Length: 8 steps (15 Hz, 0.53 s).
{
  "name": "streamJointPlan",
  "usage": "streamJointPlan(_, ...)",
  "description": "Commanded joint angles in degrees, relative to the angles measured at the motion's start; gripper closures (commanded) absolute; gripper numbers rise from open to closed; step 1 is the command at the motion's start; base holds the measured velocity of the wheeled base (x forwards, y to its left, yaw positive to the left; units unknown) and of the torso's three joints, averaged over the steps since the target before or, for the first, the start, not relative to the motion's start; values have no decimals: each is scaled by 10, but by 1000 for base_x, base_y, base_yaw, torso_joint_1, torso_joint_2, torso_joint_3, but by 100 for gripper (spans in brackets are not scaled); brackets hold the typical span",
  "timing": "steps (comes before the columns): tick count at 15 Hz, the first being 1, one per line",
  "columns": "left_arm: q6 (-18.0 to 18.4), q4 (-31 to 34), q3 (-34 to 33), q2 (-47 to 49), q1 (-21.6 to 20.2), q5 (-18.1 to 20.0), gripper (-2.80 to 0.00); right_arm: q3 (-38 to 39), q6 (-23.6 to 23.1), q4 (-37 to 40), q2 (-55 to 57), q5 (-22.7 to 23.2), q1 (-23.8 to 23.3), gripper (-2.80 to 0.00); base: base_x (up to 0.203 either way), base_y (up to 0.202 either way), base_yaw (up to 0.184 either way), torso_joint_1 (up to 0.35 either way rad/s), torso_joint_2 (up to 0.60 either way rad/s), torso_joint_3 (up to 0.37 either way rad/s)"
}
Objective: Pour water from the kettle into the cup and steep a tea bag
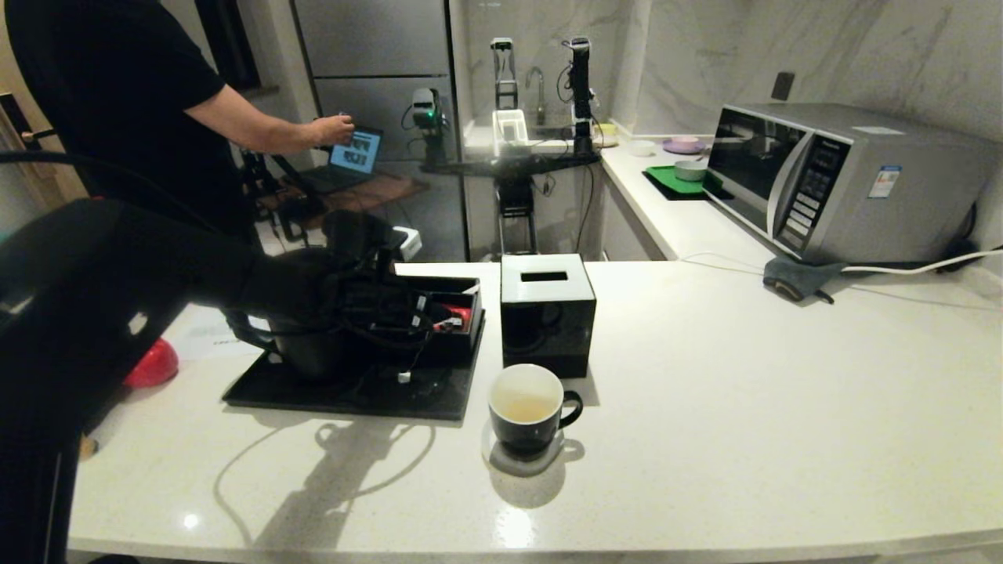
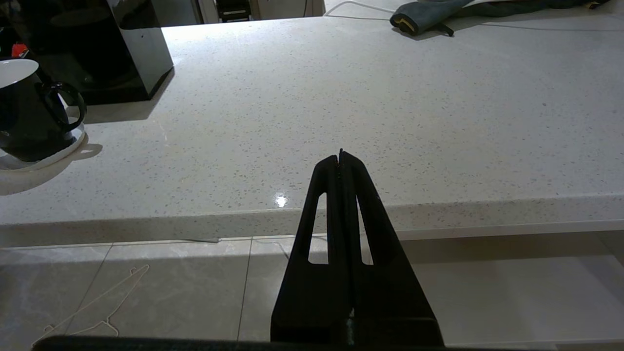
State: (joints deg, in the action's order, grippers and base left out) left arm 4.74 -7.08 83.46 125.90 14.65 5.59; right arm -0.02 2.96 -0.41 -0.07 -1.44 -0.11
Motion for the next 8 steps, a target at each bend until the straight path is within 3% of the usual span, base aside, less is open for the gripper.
streamJointPlan(1, 1, 0, 4, 4, 0, 0, -280, 0, 0, 0, 1, 0, 0, 0, 0, 0, 0, 0, 0, 0)
streamJointPlan(8, 2, 0, 6, 10, 2, 0, -280, -1, 0, 0, 1, 0, 0, 0, 0, 0, 0, 0, 0, 0)
